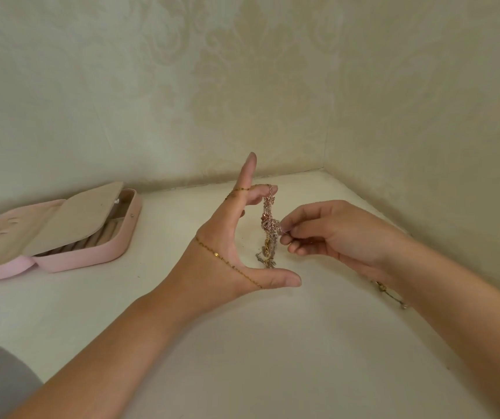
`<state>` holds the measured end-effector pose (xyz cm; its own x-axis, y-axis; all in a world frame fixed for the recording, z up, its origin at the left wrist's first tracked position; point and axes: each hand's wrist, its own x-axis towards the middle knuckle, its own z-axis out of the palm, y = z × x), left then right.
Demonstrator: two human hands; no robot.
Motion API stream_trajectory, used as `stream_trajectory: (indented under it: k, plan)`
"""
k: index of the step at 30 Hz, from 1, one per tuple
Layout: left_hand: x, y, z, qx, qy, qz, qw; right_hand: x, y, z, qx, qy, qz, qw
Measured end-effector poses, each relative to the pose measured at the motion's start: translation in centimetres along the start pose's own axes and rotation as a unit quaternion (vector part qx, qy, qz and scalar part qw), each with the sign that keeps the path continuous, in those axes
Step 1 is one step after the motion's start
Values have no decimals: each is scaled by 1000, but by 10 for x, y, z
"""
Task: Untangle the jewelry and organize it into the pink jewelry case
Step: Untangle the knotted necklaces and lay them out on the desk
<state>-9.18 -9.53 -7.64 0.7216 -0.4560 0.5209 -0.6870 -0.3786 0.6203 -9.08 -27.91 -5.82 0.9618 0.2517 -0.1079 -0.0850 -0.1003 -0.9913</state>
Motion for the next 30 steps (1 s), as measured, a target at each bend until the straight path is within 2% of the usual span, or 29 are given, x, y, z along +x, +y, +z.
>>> stream_trajectory:
  k: [2, 7, 13, 17, 21, 30]
  plan:
    - [-2, -1, 1, 3, -11, -3, 1000, 0, 1, 2, -3, -17, -5, 1000]
    - [-3, 0, 1, -5, -13, 9, 1000, -2, -2, 3, 82, -72, -7, 994]
    - [-2, 1, 3, -34, 14, 17, 999, -3, -2, 5, 35, -60, -1, 998]
    - [-1, -3, 4, -96, 44, 1, 994, -2, -2, 6, 41, -41, 3, 998]
    - [1, -4, 1, -135, 91, -13, 987, -1, -3, 5, 121, -32, 2, 992]
    - [8, -5, -8, -261, 170, -84, 947, -2, -4, 11, 166, -103, 4, 981]
